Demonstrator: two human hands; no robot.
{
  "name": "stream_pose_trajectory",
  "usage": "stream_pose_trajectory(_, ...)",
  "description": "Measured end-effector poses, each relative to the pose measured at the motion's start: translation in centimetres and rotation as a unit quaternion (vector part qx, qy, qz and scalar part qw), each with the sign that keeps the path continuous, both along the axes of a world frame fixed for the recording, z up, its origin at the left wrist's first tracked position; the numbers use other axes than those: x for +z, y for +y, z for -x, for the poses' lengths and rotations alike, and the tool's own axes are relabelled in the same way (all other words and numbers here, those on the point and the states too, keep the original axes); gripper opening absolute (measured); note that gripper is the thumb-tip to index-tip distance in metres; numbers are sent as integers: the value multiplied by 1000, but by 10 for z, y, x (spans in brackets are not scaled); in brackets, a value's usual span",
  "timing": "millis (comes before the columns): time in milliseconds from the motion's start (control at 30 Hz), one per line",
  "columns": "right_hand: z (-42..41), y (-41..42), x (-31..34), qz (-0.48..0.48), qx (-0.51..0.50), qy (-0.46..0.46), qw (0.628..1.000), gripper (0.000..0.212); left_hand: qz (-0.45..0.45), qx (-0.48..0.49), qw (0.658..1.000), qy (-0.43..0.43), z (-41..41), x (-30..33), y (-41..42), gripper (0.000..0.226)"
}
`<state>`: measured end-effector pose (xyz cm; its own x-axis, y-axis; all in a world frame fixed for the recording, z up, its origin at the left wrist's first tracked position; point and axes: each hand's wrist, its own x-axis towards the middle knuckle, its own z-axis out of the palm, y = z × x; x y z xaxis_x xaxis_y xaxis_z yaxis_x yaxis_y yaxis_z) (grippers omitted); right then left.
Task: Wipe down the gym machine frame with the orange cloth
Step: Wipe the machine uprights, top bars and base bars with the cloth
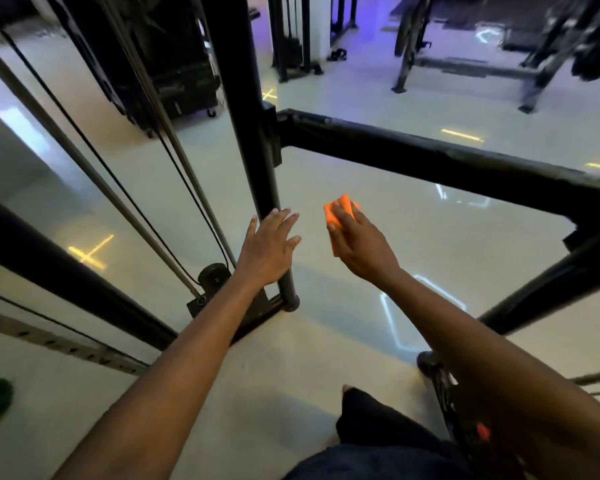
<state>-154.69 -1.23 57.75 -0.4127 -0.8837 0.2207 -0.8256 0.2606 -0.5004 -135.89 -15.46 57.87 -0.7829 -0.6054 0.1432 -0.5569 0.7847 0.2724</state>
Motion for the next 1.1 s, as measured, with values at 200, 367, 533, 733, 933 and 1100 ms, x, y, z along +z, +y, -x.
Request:
stream_pose_trajectory(200,32,-58,59,44,-10,24,999,59,35,8,996,80,41,42,-61,57)
stream_pose_trajectory(367,75,-127,85,77,10,54,996,55,70,36,988,136,79,60,-124,57)
stream_pose_trajectory(533,110,-189,101,83,21,63,994,56,169,71,971,152,116,66,-170,62)
stream_pose_trajectory(733,132,-260,91,57,10,137,989,60,223,135,954,148,139,55,-211,70)
stream_pose_trajectory(933,131,-293,24,-40,-12,218,975,63,235,104,946,199,132,36,-245,83)
stream_pose_trajectory(1100,125,-311,14,-15,-63,276,959,69,60,82,929,356,124,25,-262,103)
